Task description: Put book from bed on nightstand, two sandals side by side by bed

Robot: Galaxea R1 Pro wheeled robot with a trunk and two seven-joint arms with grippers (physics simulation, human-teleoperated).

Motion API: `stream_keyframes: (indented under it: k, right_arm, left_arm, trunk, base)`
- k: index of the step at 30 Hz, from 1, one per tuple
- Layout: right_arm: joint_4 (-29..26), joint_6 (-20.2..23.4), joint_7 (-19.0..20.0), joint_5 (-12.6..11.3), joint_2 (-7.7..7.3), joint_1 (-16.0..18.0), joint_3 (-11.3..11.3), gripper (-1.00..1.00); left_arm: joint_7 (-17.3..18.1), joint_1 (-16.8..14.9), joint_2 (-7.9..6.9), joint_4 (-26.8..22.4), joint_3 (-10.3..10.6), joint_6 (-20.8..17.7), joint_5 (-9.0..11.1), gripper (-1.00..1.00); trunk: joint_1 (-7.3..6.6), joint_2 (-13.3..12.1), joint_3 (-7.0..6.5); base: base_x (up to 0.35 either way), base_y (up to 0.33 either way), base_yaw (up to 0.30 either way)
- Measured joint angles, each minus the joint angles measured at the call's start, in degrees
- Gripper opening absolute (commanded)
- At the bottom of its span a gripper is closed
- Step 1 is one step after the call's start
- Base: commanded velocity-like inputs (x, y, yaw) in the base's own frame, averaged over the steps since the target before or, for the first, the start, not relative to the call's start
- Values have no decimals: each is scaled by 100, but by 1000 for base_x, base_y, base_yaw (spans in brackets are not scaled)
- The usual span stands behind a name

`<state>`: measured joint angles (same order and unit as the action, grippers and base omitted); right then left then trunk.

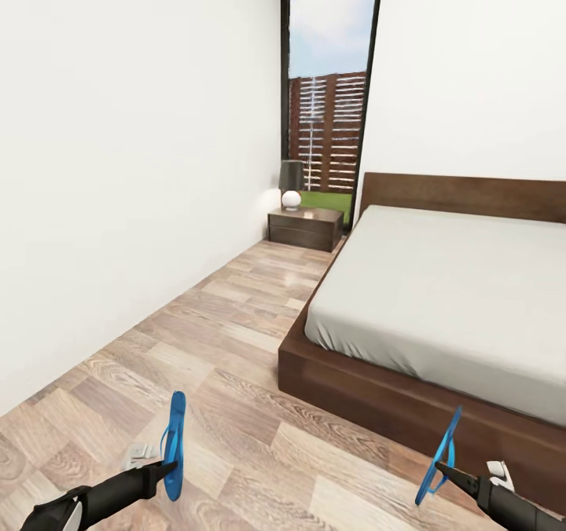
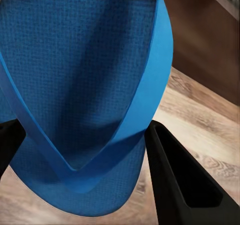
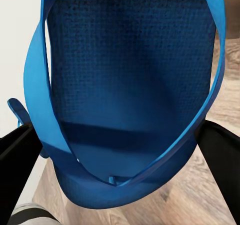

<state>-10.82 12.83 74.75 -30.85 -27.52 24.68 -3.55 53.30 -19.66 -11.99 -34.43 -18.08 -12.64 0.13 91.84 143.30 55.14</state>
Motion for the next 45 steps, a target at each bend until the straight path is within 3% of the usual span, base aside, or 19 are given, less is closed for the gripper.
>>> stream_keyframes:
  k: [6,11,22,30,45]
  right_arm:
    - [0,0,0,0,0,-1,0,-100]
    - [0,0,0,-1,0,0,-1,-100]
    - [0,0,0,2,1,0,4,-100]
    - [1,0,-5,2,6,-2,5,-100]
    - [259,-8,-26,-1,16,0,-1,-100]
  left_arm:
    - [-2,0,23,0,0,0,0,-100]
    - [0,0,27,0,0,0,0,-100]
    - [-108,1,34,1,8,1,-6,-100]
    - [-192,1,131,1,3,0,-4,-100]
    - [-194,0,154,6,10,-9,5,-100]
  trunk:
    - [-15,-8,-133]
    - [-124,-208,-223]
    - [-125,-209,-223]
    - [-125,-209,-223]
    - [-454,-809,-492]
  base:
    - [0,0,0]
    - [0,0,0]
    - [0,0,0]
    - [0,0,0]
    - [0,0,0]
